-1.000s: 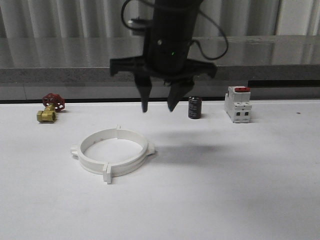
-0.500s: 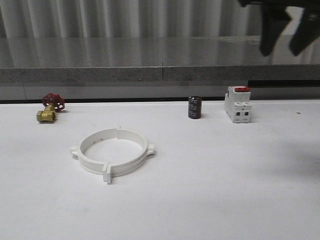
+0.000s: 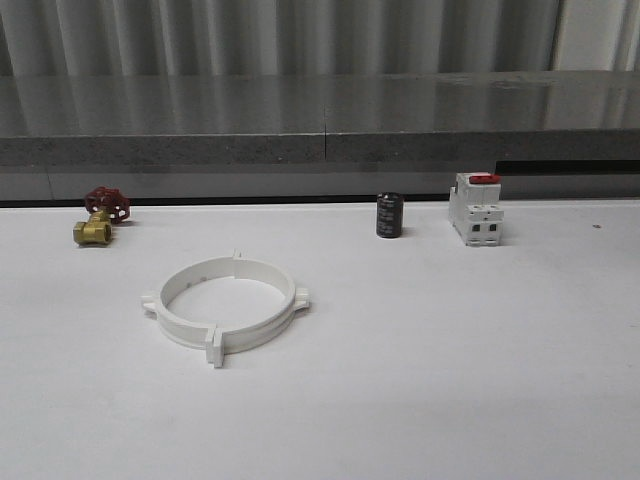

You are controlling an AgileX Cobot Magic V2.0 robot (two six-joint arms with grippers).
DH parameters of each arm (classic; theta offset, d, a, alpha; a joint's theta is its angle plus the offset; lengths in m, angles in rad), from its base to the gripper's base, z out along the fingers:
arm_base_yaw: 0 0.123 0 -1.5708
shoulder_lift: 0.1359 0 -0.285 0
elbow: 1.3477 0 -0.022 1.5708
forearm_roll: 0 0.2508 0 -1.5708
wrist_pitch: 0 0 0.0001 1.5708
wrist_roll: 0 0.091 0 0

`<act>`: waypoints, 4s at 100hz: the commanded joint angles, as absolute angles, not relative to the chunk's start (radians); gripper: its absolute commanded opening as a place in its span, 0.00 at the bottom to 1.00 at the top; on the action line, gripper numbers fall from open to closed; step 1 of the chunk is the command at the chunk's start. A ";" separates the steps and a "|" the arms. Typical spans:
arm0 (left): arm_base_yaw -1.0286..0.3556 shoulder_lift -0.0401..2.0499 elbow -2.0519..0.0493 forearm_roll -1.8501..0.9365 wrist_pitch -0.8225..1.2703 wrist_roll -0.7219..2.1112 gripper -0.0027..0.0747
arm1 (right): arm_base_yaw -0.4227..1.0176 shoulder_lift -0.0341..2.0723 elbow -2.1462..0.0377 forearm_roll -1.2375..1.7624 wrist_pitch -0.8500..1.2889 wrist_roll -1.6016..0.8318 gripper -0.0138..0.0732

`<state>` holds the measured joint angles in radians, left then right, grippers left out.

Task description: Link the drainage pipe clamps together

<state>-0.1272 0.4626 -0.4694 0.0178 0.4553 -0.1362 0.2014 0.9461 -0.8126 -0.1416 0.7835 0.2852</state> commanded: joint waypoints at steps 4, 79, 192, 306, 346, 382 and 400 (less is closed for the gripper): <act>-0.124 0.465 -0.495 0.019 0.383 -0.138 0.01 | 0.192 0.832 -0.780 -0.160 0.753 0.277 0.60; -0.124 0.465 -0.495 0.019 0.383 -0.138 0.01 | 0.192 0.556 -0.661 -0.164 0.754 0.286 0.08; -0.124 0.465 -0.495 0.019 0.383 -0.138 0.01 | -0.022 -0.033 -0.055 0.014 0.167 0.050 0.08; -0.124 0.467 -0.495 0.019 0.383 -0.138 0.01 | 0.025 -0.030 0.009 0.000 0.088 0.049 0.08; -0.104 0.359 -0.402 0.043 0.191 -0.138 0.01 | 0.025 -0.030 0.009 0.000 0.089 0.049 0.08; -0.052 0.035 -0.109 0.057 0.092 -0.140 0.01 | 0.025 -0.030 0.009 0.000 0.089 0.049 0.08; -0.052 -0.034 -0.004 0.059 0.059 -0.143 0.01 | 0.025 -0.030 0.009 0.000 0.089 0.049 0.08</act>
